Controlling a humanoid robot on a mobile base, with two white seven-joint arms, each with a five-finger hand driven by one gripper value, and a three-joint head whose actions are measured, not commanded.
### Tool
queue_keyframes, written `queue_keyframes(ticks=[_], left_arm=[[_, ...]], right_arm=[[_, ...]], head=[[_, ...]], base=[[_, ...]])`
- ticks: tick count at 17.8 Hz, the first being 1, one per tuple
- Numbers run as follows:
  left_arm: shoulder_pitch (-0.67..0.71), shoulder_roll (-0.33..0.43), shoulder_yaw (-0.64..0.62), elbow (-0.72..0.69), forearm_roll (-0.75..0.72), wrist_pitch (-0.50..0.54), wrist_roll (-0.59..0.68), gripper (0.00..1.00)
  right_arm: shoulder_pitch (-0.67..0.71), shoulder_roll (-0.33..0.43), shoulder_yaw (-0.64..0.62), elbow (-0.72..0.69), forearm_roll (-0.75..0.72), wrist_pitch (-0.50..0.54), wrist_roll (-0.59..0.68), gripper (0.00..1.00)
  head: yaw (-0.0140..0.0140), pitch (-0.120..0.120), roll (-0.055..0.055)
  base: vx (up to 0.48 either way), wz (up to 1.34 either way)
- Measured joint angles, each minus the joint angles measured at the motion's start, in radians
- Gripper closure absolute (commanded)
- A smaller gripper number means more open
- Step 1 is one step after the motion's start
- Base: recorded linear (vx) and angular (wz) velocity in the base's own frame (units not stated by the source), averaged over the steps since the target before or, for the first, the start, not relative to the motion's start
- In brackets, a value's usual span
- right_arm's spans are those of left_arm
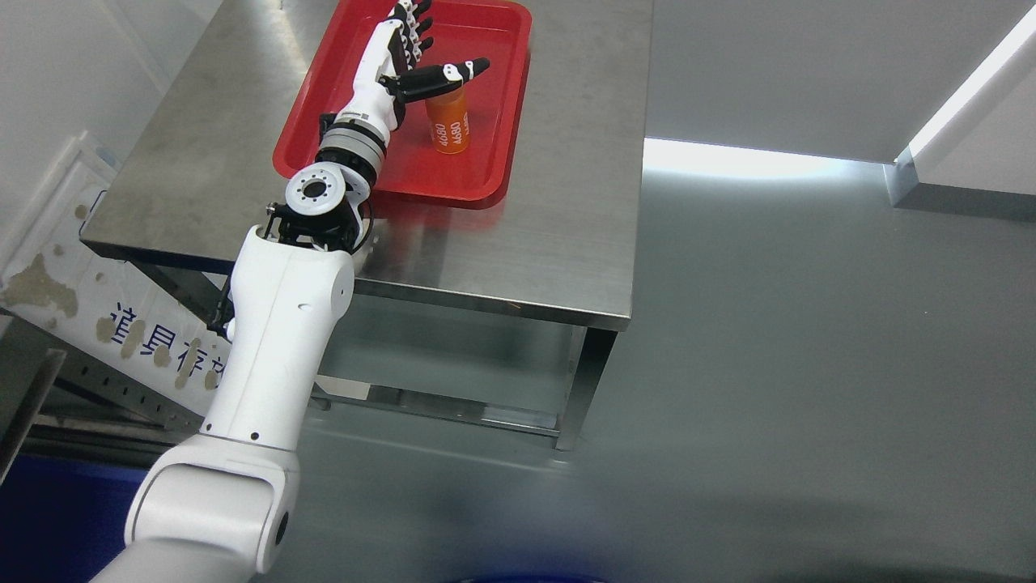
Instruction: Grab orange capacitor from left shelf to right desk
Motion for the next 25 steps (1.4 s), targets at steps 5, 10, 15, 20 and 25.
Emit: queue_keyframes(ticks=[5,10,15,20,25], left_arm=[[-0.010,0.000,0.103,-0.034,0.001,0.053,-0.086,0.00],[0.076,0.008,0.224,-0.129,0.003,0.102,-0.175,0.00],[0.183,0.016,0.339,-0.202,0.004,0.110,-0.187,0.00],[0.231,0.010,0.393,-0.286,0.008,0.084,-0.043,0.00],[0.303,0.006,0.317,-0.379,0.011,0.032,0.087,0.00]], right_arm=[[0.000,0.000,0.000,0.000,0.000,0.000,0.004,0.00],[0.000,0.000,0.000,0.000,0.000,-0.001,-0.001,0.00],[0.000,0.000,0.000,0.000,0.000,-0.001,-0.001,0.00],[0.000,0.000,0.000,0.000,0.000,-0.001,-0.002,0.00],[0.000,0.000,0.000,0.000,0.000,-0.001,-0.002,0.00]], head=[[0.0000,0.000,0.000],[0.0000,0.000,0.000],[0.0000,0.000,0.000],[0.0000,0.000,0.000],[0.0000,0.000,0.000]], base=[[0.000,0.00],[0.000,0.00],[0.000,0.00],[0.000,0.00],[0.000,0.00]])
